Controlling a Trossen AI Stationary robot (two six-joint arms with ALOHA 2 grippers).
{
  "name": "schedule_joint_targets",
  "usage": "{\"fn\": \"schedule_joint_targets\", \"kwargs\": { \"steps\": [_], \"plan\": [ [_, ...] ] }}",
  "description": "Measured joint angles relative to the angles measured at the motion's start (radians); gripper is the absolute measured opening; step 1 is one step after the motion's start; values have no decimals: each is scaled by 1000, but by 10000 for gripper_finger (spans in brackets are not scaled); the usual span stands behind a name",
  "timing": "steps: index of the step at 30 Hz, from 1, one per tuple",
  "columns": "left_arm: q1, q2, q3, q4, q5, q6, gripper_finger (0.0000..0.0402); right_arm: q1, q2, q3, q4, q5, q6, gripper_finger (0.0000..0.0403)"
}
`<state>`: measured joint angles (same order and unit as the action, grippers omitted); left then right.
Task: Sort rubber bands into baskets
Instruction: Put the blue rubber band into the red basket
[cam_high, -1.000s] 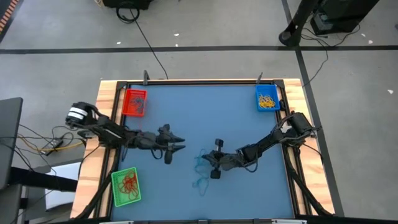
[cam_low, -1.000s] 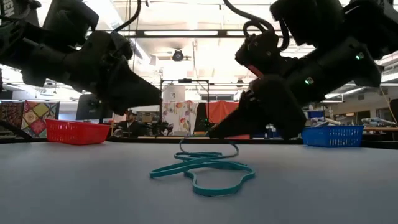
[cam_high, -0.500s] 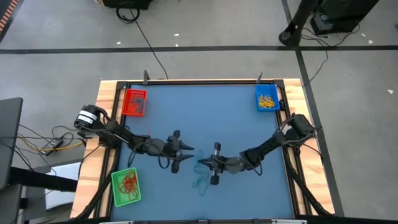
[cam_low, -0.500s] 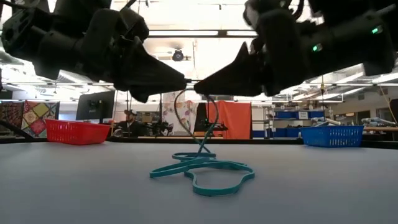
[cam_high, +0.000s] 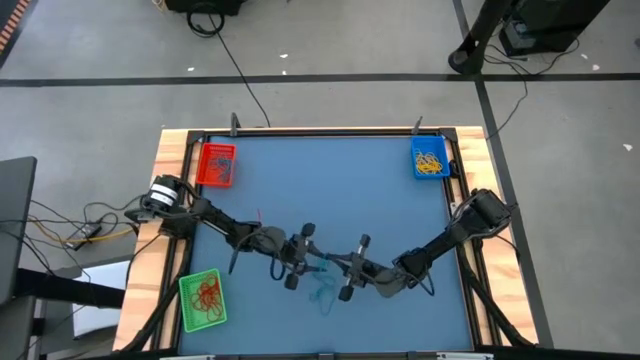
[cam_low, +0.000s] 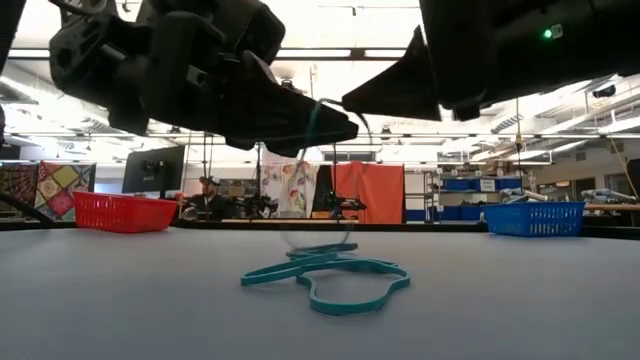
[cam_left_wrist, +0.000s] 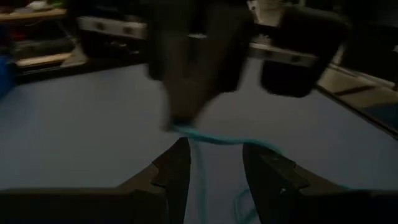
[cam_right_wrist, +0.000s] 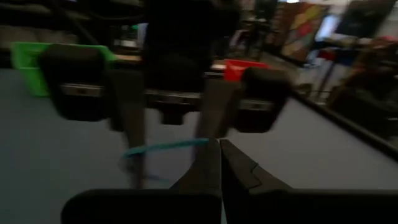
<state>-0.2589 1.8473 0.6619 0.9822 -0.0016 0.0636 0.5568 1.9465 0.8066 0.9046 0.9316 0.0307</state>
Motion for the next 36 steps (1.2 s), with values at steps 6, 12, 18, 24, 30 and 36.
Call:
{"fn": "schedule_joint_targets", "kwargs": {
  "steps": [6,12,18,24,30,36],
  "plan": [
    [17,3,23,-32,25,7,144,39,0,0,-1,141,-13,2],
    [39,3,23,-35,-4,-44,66,57,0,-1,-1,177,-27,2],
    [39,3,23,-30,-2,-41,8,60,-1,-1,-1,231,-36,2],
    [54,3,23,-26,1,-46,64,86,-1,-1,-1,312,-63,2],
    [69,3,23,-47,2,-73,169,112,-1,-1,-5,343,-61,2],
    [69,3,23,-27,50,-72,265,108,-2,-1,-105,343,31,2]
  ]
}}
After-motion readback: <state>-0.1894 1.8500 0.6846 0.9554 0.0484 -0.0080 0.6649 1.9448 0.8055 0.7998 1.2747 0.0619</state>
